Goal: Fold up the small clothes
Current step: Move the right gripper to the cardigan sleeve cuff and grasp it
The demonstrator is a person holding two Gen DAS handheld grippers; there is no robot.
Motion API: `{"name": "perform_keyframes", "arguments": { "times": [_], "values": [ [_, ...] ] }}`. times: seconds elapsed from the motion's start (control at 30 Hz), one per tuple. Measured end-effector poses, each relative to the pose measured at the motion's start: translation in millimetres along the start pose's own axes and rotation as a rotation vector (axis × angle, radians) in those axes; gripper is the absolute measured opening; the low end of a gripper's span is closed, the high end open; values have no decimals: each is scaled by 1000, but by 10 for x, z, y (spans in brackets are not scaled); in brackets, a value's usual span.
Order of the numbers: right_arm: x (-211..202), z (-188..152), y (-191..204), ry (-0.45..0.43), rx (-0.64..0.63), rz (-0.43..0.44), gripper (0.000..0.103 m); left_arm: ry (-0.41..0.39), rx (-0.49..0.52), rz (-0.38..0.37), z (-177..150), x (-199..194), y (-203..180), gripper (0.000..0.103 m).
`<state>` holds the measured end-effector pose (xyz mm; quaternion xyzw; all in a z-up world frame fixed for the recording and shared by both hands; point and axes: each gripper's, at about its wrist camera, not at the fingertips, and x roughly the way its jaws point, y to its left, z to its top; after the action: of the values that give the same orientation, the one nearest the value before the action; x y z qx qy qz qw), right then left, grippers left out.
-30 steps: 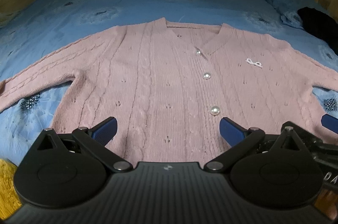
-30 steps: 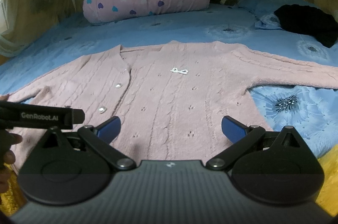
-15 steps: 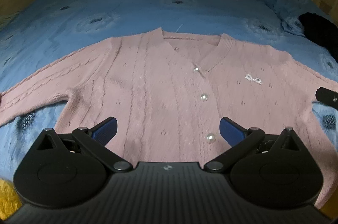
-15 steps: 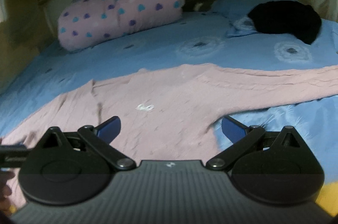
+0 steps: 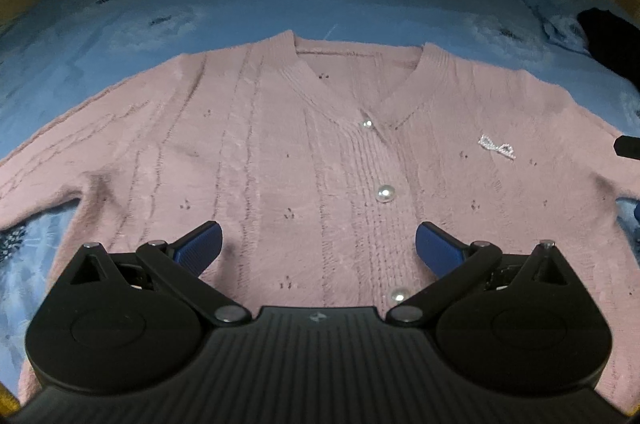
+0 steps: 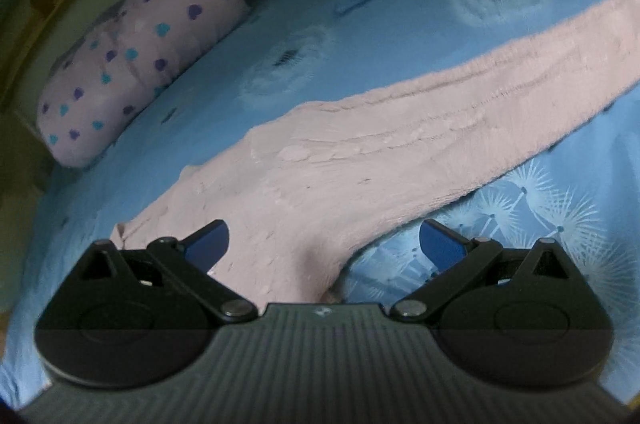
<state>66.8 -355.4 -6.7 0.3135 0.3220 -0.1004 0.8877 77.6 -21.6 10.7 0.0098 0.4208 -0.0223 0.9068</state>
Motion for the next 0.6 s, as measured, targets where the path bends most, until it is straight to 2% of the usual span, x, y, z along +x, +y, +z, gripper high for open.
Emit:
{"name": "perform_keyframes", "arguments": {
  "times": [0.13, 0.27, 0.6],
  "values": [
    [134, 15, -88, -5, 44, -27, 103, 32, -6, -1, -14, 159, -6, 103],
    [208, 53, -136, -37, 53, -16, 103, 21, 25, 10, -38, 228, -44, 103],
    [580, 490, -328, -43, 178, -24, 103, 37, 30, 4, -34, 329, -59, 103]
  ]
}}
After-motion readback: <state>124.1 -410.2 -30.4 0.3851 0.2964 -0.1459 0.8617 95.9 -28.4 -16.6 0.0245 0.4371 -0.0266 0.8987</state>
